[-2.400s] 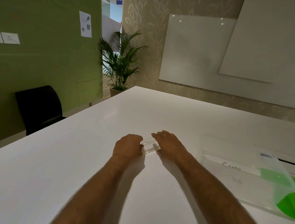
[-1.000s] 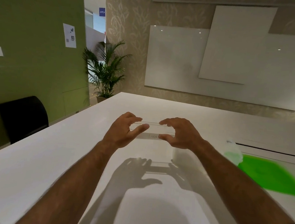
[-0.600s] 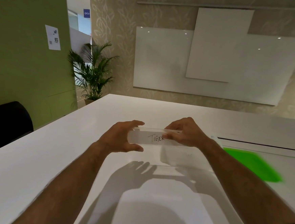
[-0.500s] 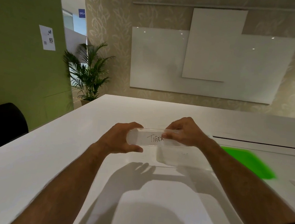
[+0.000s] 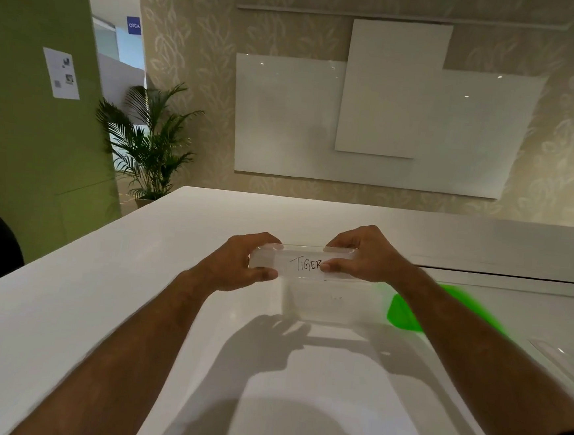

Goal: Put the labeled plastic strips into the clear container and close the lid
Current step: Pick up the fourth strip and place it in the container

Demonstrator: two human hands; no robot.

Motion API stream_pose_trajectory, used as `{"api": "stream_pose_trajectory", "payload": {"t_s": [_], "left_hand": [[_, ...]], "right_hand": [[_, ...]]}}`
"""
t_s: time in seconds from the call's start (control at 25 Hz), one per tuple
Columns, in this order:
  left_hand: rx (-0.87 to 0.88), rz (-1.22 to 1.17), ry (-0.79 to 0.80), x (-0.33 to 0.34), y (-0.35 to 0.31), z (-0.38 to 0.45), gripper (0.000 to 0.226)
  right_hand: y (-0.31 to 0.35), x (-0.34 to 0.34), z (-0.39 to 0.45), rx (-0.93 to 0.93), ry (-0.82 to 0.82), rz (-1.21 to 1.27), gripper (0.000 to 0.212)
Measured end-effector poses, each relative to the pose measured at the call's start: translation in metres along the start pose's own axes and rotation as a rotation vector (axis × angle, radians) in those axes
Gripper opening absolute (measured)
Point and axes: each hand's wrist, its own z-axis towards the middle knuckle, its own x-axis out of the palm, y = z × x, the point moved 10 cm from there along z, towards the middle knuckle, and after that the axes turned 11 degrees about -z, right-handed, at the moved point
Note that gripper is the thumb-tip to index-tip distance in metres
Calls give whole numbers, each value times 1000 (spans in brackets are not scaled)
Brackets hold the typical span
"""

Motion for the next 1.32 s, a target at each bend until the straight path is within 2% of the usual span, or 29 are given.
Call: {"api": "stream_pose_trajectory", "payload": {"t_s": [0.24, 0.48, 0.84, 1.12, 1.2, 1.32], "left_hand": [[-43, 162, 5, 21, -7, 42, 38], [-79, 323, 98, 53, 1, 73, 31], [-227, 398, 176, 69, 29, 93, 32], [-277, 535, 331, 92, 40, 92, 24], [-281, 574, 361, 94, 41, 96, 17], [-313, 565, 380, 96, 44, 99, 20]], "right_hand": [[-34, -6, 2, 68, 116, -124, 42], [-69, 9, -2, 112, 264, -225, 29], [-88, 42, -3, 117, 425, -361, 24], [-92, 69, -4, 126, 524, -343, 20], [-93, 73, -4, 147, 540, -318, 27], [-96, 75, -3, 164, 543, -277, 29]]}}
